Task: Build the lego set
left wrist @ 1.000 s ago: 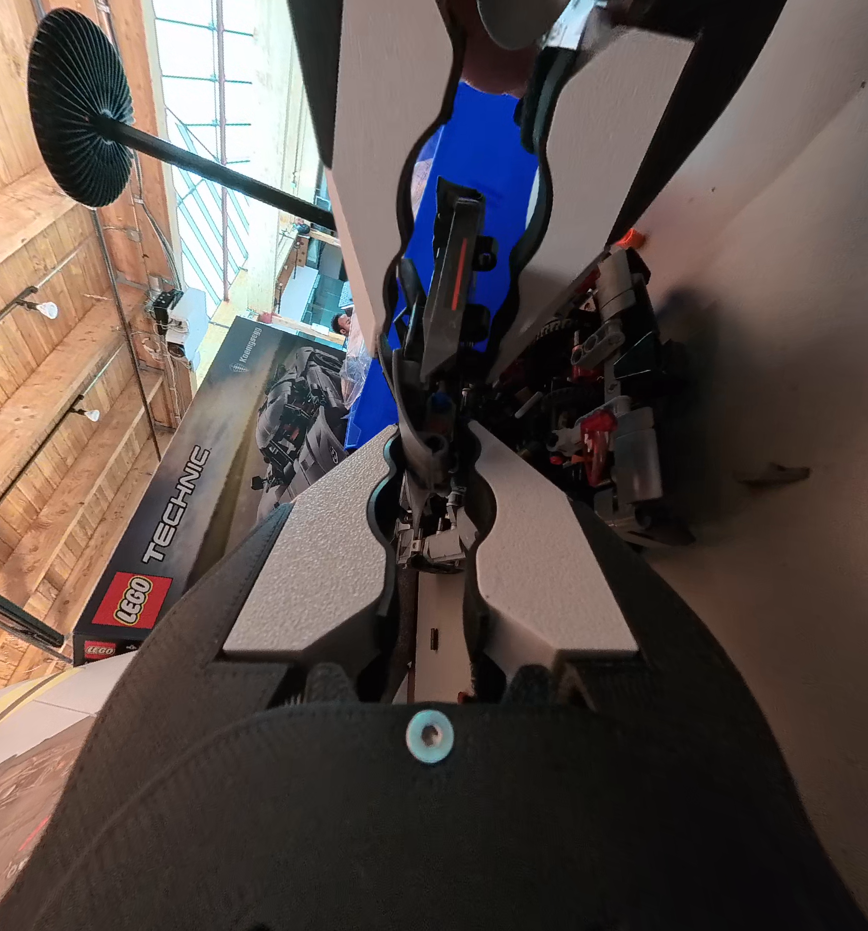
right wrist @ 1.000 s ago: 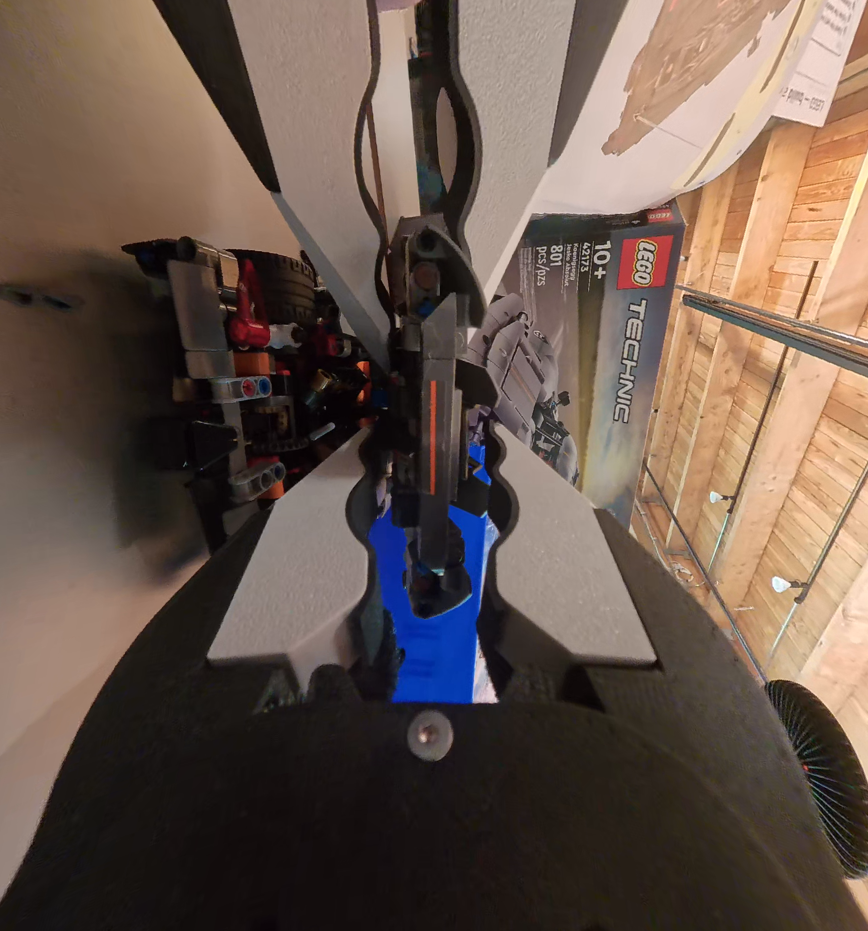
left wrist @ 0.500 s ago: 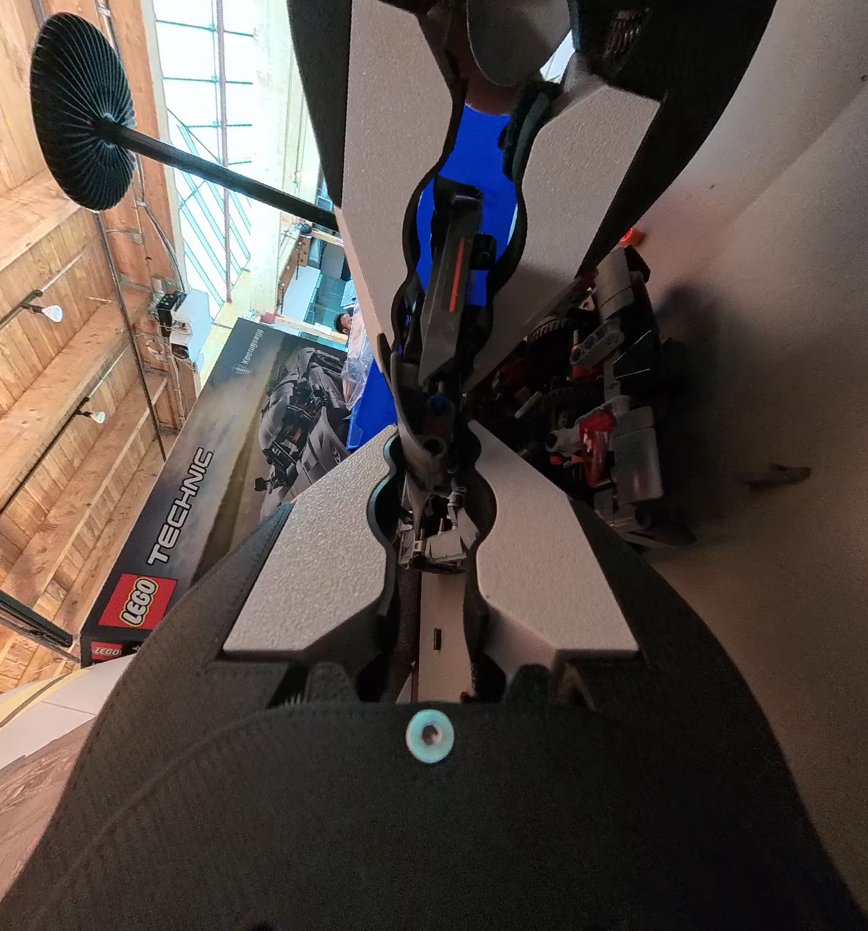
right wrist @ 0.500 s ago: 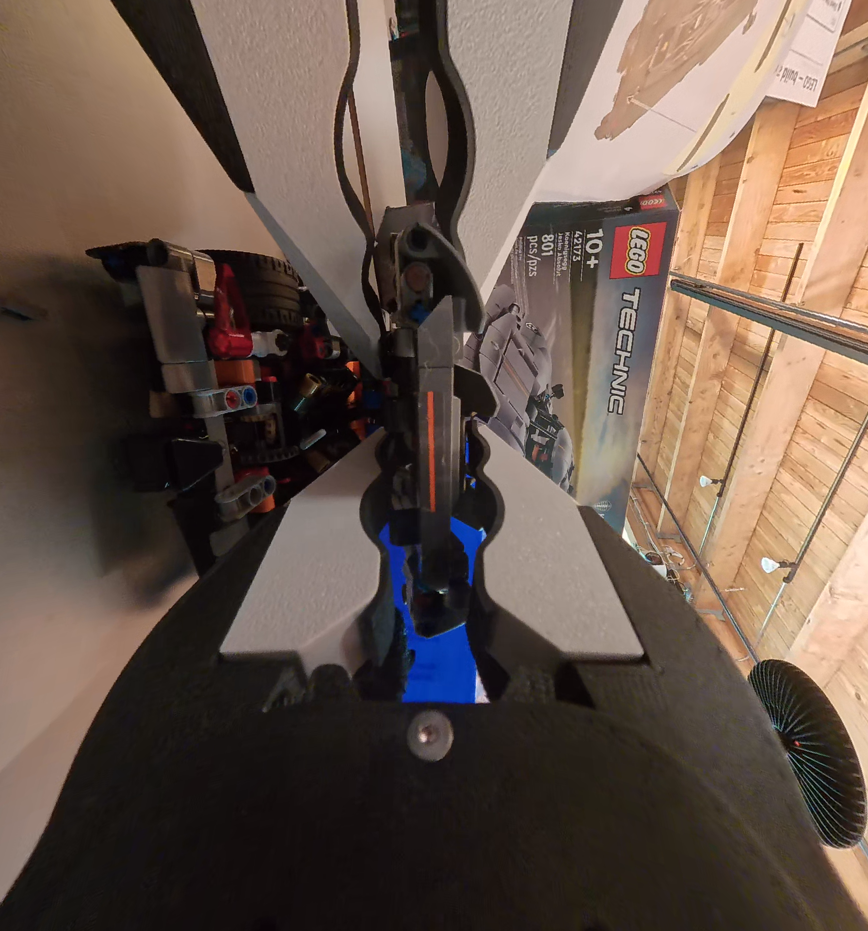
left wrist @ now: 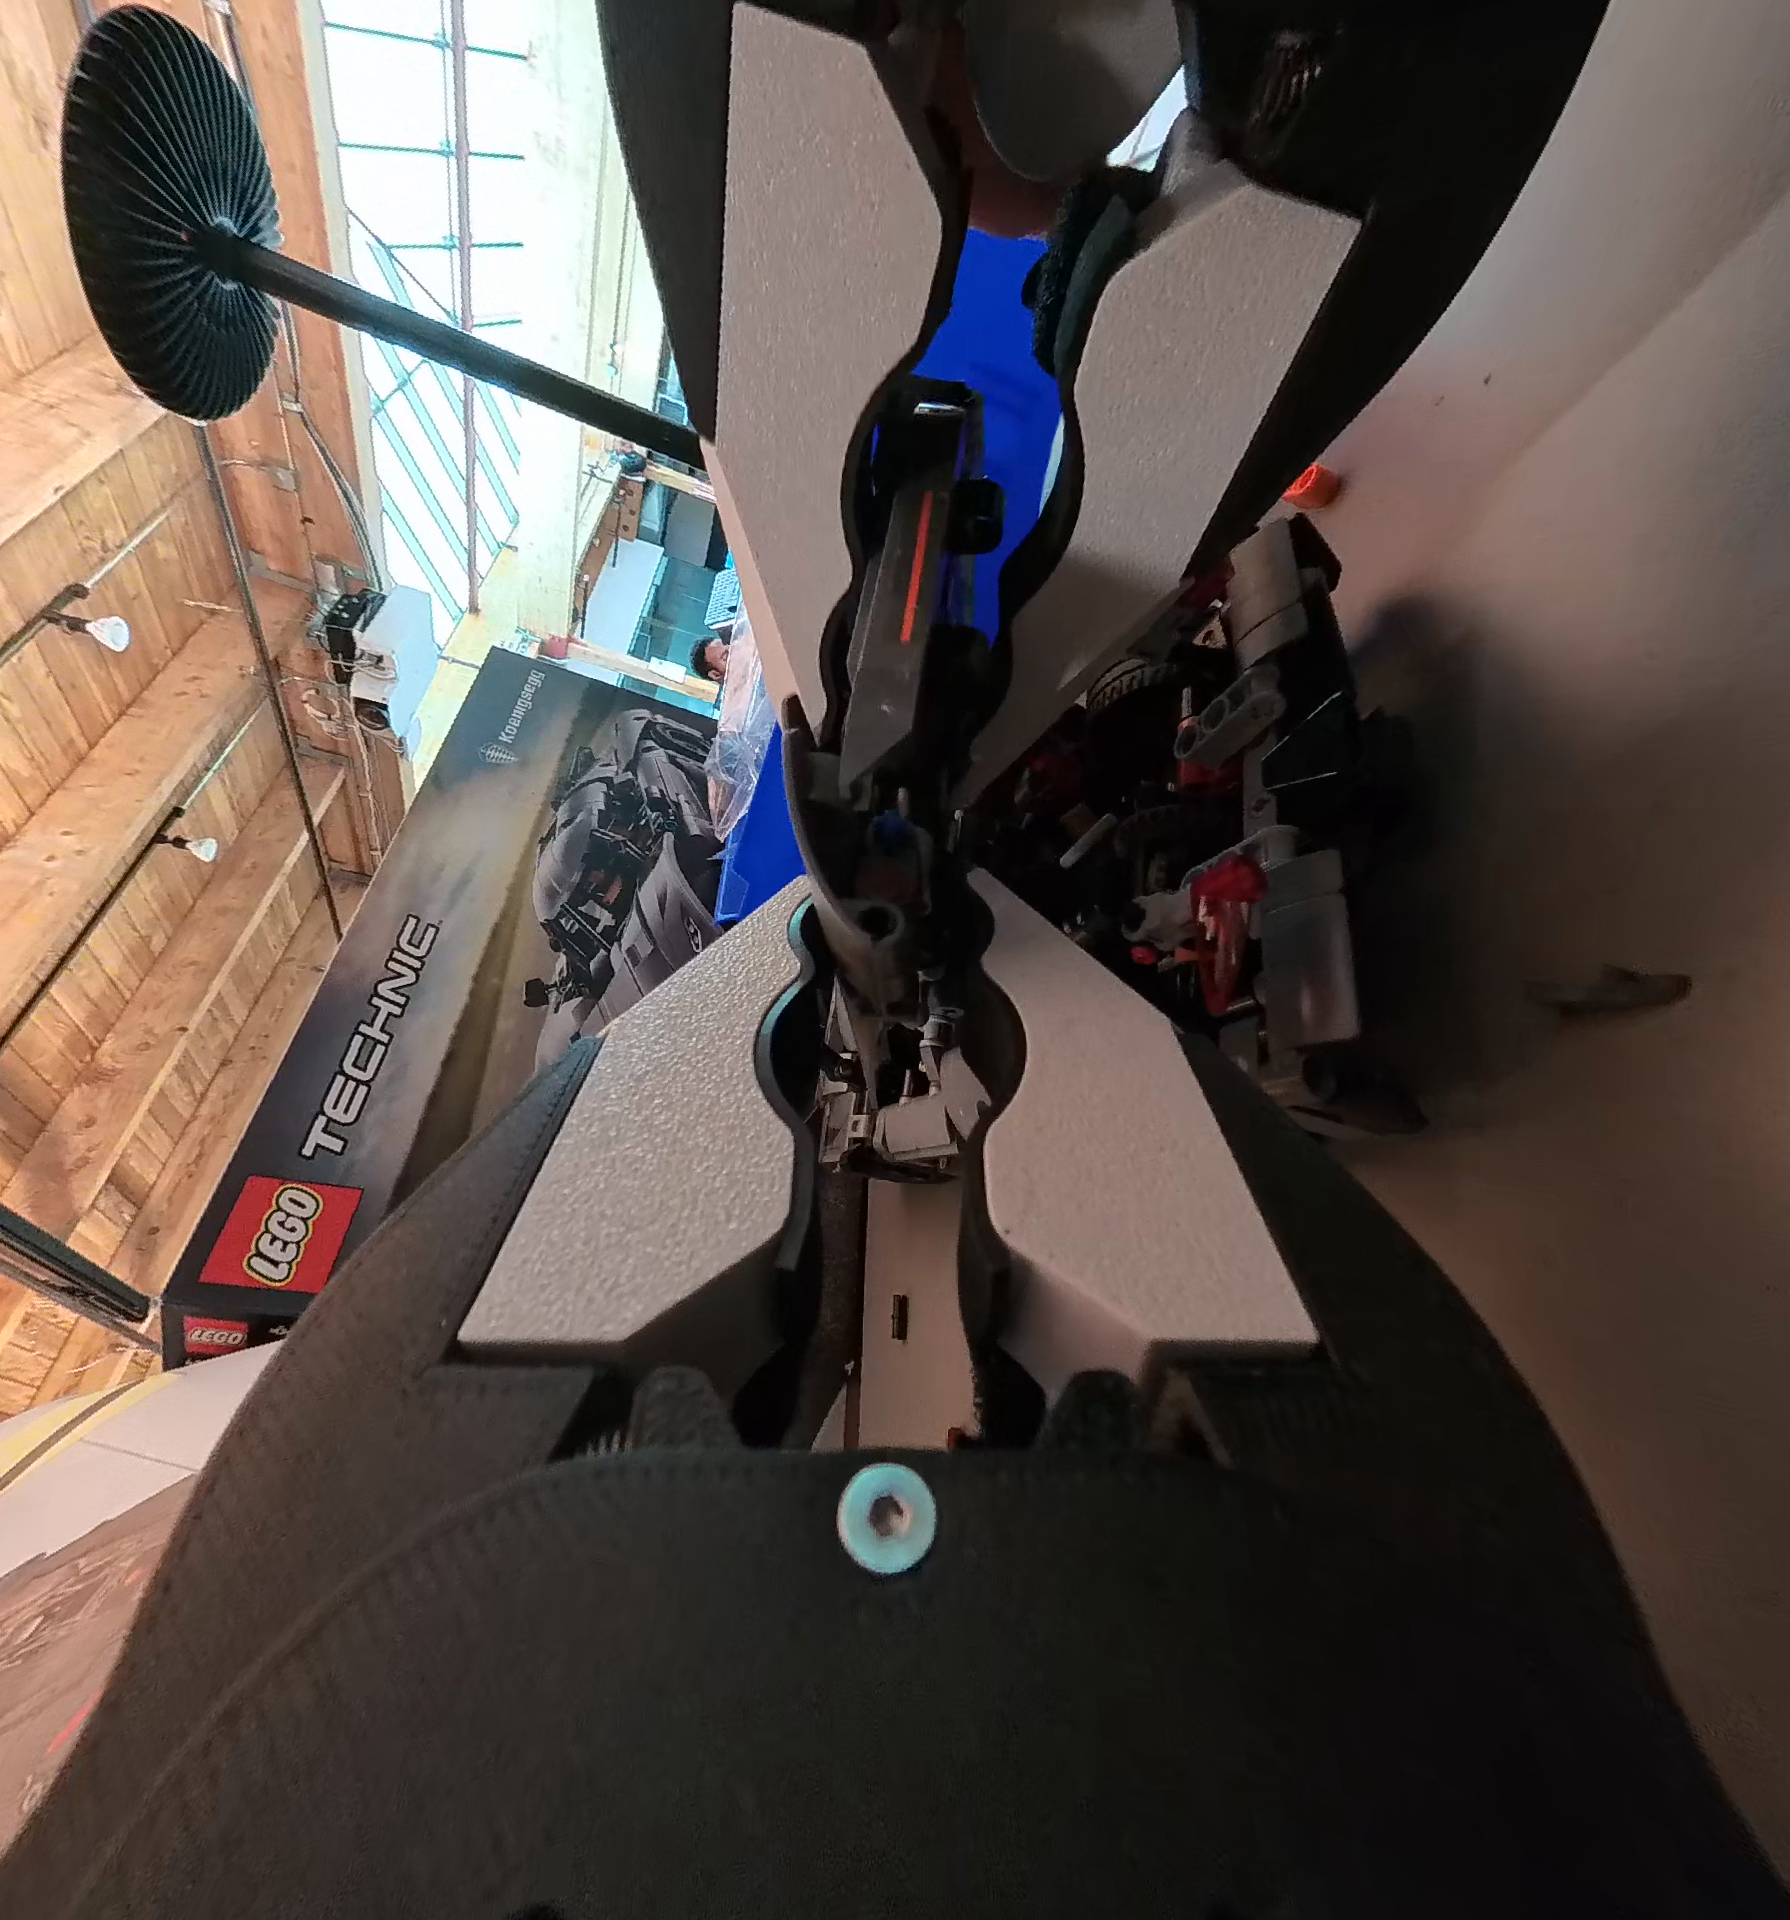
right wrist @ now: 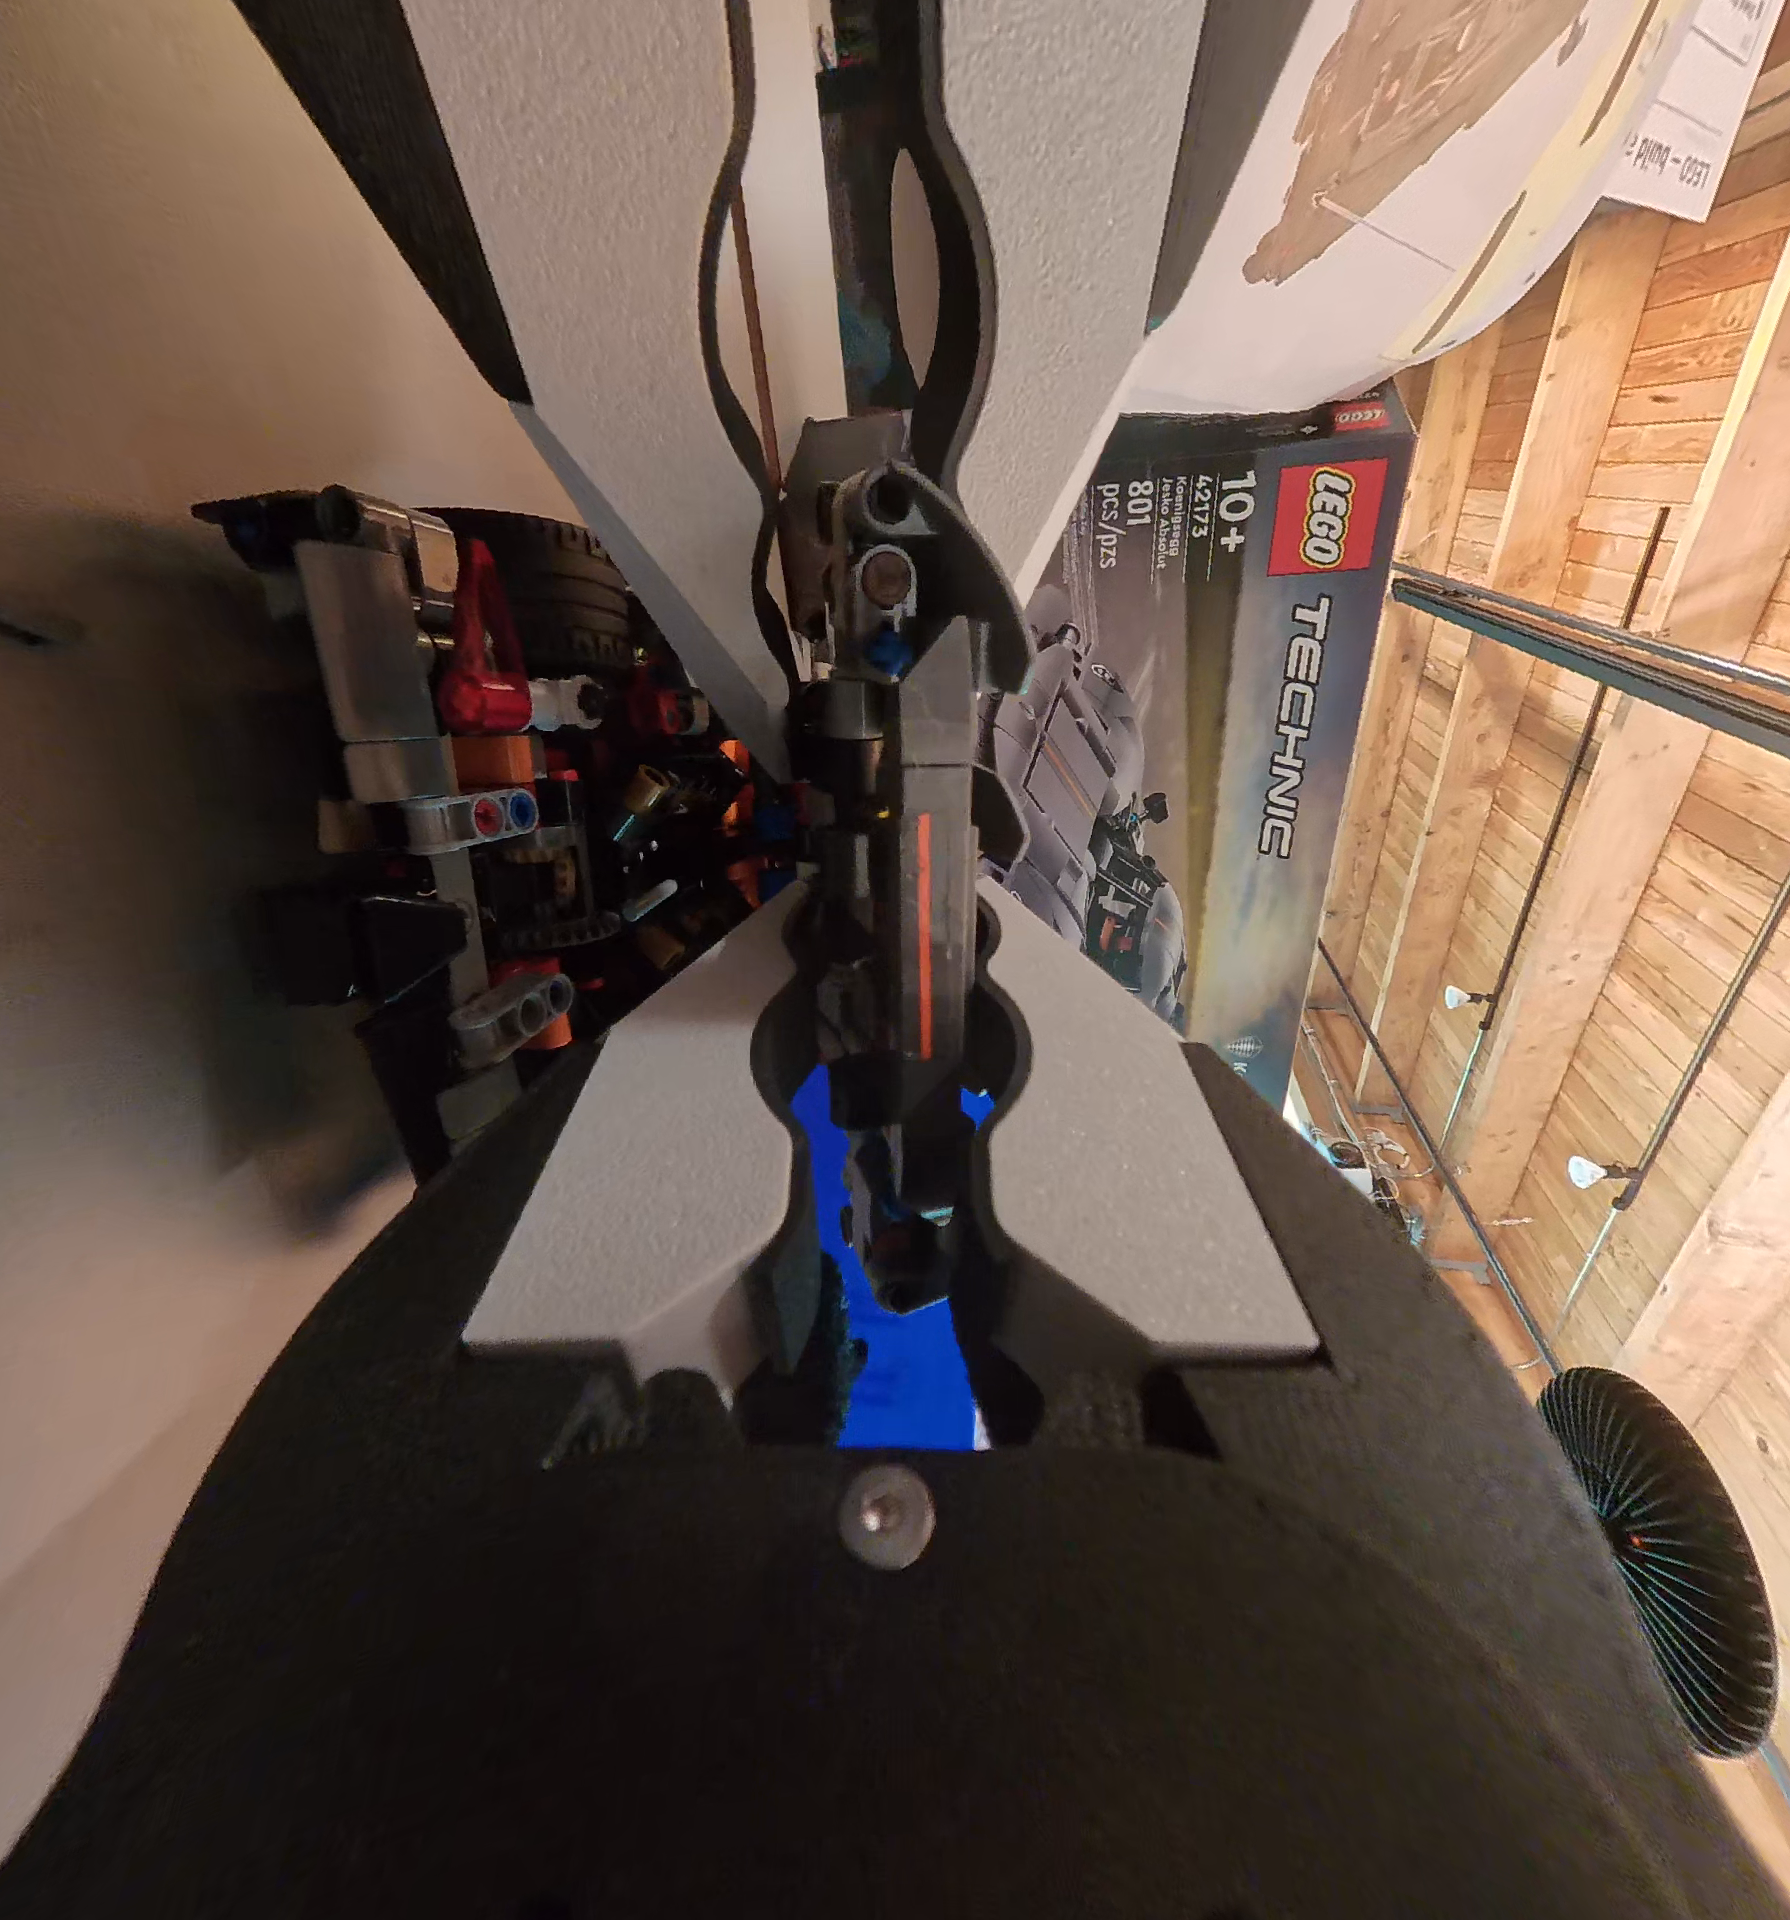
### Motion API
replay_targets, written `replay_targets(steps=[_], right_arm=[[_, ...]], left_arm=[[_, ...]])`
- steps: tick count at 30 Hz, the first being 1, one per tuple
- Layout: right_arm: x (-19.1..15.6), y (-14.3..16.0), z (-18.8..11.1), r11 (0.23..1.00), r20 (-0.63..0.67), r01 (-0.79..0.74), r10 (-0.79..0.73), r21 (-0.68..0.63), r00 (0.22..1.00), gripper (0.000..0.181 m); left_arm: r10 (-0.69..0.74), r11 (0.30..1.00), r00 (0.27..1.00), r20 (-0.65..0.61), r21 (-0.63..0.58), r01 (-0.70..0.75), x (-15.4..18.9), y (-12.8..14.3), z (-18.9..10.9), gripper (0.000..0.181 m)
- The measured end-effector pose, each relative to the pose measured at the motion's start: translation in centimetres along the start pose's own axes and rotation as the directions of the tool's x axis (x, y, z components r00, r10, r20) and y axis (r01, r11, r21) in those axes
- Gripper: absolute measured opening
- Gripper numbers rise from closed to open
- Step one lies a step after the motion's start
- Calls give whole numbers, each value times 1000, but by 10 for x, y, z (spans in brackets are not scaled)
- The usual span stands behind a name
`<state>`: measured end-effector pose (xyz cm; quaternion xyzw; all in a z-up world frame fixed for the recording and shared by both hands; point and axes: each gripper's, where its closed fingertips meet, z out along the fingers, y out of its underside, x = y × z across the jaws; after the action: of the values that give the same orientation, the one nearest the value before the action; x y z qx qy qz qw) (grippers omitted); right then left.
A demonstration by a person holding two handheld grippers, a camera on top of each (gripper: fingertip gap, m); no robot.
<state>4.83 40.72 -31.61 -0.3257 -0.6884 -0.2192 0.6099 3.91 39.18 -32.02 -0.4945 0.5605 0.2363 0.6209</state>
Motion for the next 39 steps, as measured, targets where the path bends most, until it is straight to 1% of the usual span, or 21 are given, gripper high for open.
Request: replay_targets(steps=[4,6,7,8,10,12,20,29,37,39], right_arm=[[0,-1,0,1000,-4,-2,2,8,1000,21],[1,-1,0,1000,-5,-9,9,8,1000,21],[1,-1,0,1000,-6,-10,10,12,1000,21],[1,-1,0,1000,-9,-12,12,15,1000,21],[1,0,1,1000,-6,-16,17,17,1000,21],[0,-1,0,1000,-8,-11,12,24,1000,21],[1,-1,2,999,-3,-1,1,39,1000,21],[0,0,5,999,31,18,-19,38,999,20],[3,1,5,997,77,-47,43,54,996,21],[3,1,6,998,74,-37,34,42,997,21]], left_arm=[[-3,1000,1000,2,6,3,-1,-1,-1,21],[-10,1000,1000,1,13,10,-2,-3,-2,30],[-8,1000,1000,6,13,8,-2,-4,-3,31],[-4,1000,1000,15,14,4,-4,-5,-4,29],[-6,1000,1000,3,12,6,-3,-3,-5,19],[-14,1000,1000,-5,8,14,-2,-1,-4,18],[-79,997,997,-27,7,79,-2,3,0,17],[-83,996,996,-20,-22,83,-3,5,2,17],[-121,992,993,-11,-26,120,-6,5,3,18],[-139,990,990,-14,-23,138,-6,5,3,18]])
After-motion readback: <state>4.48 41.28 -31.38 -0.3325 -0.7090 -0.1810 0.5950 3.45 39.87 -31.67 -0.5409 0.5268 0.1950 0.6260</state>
